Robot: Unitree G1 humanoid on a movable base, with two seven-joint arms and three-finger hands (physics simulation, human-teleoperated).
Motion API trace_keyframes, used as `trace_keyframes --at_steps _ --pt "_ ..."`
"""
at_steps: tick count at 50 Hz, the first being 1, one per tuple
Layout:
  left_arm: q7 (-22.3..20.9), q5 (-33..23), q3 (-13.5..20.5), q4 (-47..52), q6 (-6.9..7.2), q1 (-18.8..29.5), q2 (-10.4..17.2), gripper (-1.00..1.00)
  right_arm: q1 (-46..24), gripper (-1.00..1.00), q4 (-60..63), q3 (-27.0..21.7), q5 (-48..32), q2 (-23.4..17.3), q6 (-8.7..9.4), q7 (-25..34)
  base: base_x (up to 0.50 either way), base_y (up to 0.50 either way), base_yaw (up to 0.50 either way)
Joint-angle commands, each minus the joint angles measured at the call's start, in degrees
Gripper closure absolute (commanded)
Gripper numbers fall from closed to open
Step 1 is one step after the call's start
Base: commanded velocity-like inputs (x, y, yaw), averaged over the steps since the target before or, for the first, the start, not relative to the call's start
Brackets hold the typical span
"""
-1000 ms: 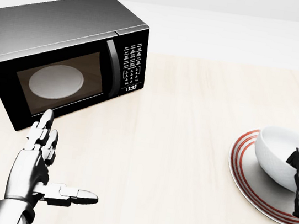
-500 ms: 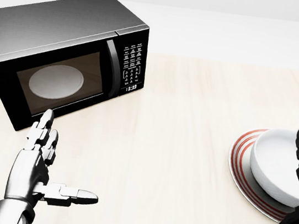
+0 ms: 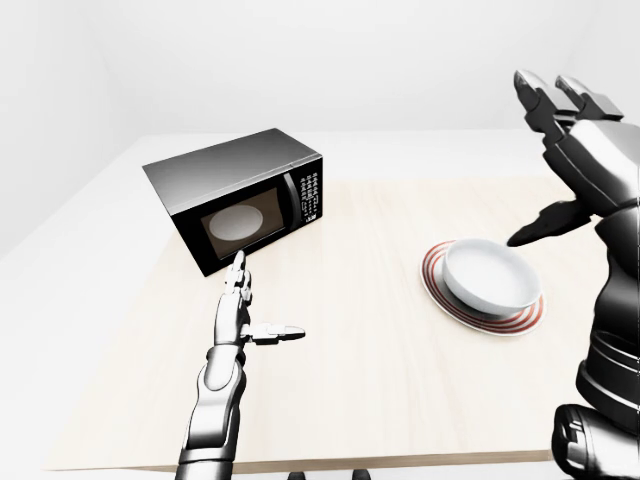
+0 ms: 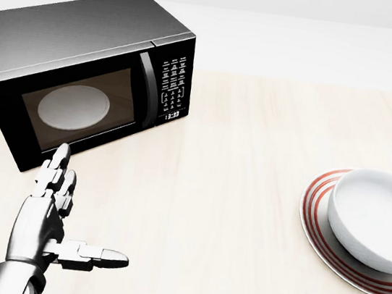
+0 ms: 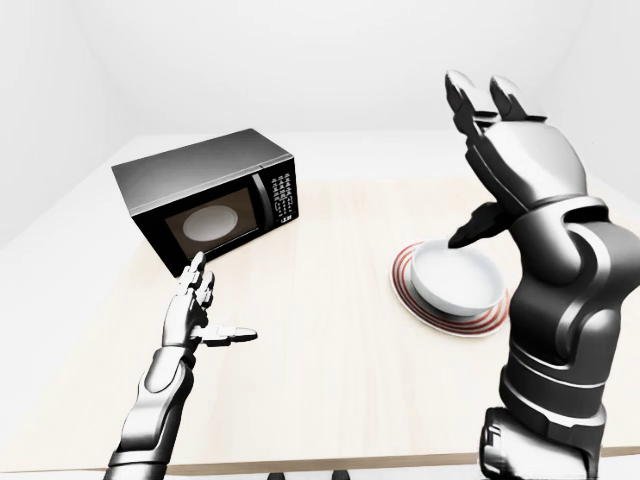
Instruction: Pick up the white bowl and put it on the plate.
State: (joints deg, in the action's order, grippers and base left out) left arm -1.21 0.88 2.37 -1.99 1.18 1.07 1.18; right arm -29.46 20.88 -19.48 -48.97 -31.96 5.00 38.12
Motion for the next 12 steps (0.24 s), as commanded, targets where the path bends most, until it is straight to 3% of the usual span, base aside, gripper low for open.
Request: trace_keyframes --at_steps 1,8,12 --pt "0.01 0.02 0.01 0.0 0.01 0.0 -0.01 -1.0 -14.9 -1.0 10.57 1.6 3.97 -5.85 0.0 1.88 0.0 0.0 0.0" --pt "0.01 0.01 0.0 0.0 0.0 0.0 0.0 -1.0 -27.89 -1.0 15.7 6.08 3.26 -8.06 0.0 1.88 0.0 0.0 0.0" --pt "0.0 0.0 0.0 -0.01 -0.02 0.0 0.0 -1.0 -32.27 -1.0 20.37 8.7 0.47 -6.77 0.0 1.88 0.0 0.0 0.0"
